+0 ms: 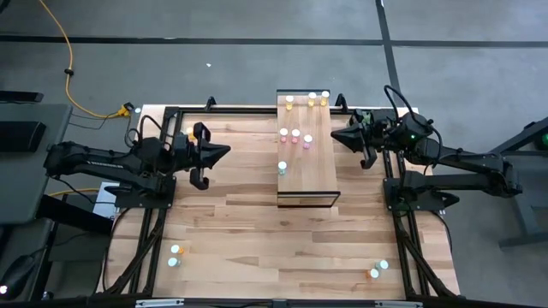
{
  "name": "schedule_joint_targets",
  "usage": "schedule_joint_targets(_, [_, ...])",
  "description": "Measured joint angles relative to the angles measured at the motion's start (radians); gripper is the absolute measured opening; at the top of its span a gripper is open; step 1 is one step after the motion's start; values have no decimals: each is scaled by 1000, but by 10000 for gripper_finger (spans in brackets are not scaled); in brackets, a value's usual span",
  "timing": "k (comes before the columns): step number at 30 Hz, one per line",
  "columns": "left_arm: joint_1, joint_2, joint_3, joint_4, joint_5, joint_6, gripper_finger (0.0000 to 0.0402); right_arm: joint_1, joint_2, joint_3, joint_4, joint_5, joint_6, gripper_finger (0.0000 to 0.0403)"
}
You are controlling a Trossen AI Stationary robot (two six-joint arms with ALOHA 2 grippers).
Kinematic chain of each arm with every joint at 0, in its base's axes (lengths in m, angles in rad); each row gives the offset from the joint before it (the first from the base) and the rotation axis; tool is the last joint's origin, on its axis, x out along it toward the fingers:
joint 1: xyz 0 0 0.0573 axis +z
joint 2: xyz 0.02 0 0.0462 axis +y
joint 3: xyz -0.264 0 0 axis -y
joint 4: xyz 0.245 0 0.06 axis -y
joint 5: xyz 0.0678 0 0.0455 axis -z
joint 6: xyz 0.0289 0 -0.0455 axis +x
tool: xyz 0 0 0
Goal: Pick and place medicine bottles onto shelf by color
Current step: Put the right blue pill bottle on the shelf aligned with the other blue pill bottle
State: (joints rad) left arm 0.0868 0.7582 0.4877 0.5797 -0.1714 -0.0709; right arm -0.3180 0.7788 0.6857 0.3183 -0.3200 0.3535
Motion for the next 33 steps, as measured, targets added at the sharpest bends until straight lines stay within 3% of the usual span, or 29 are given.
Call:
schedule_joint_targets(7, [0,0,0,0,4,-4,0,3,6,0,24,-20,5,0])
schedule_joint_targets(12, [0,0,0,-1,-22,-4,0,76,58,33,33,-28,36,0])
schedule_joint_targets(15, [0,0,0,-2,-32,-4,0,158,119,144,-159,-29,13,0])
schedule_joint_targets(19, [0,0,0,-7,-44,-4,0,255,201,358,-666,-31,-45,0])
schedule_joint_targets(24, [0,1,0,-7,-54,-4,0,349,280,505,-1191,-27,85,0])
schedule_joint_targets(28, [0,1,0,-7,-61,-4,0,454,288,457,-1323,-23,300,0])
schedule_joint_targets(33, [0,1,0,-14,-61,-4,0,664,271,304,-1318,-29,679,0])
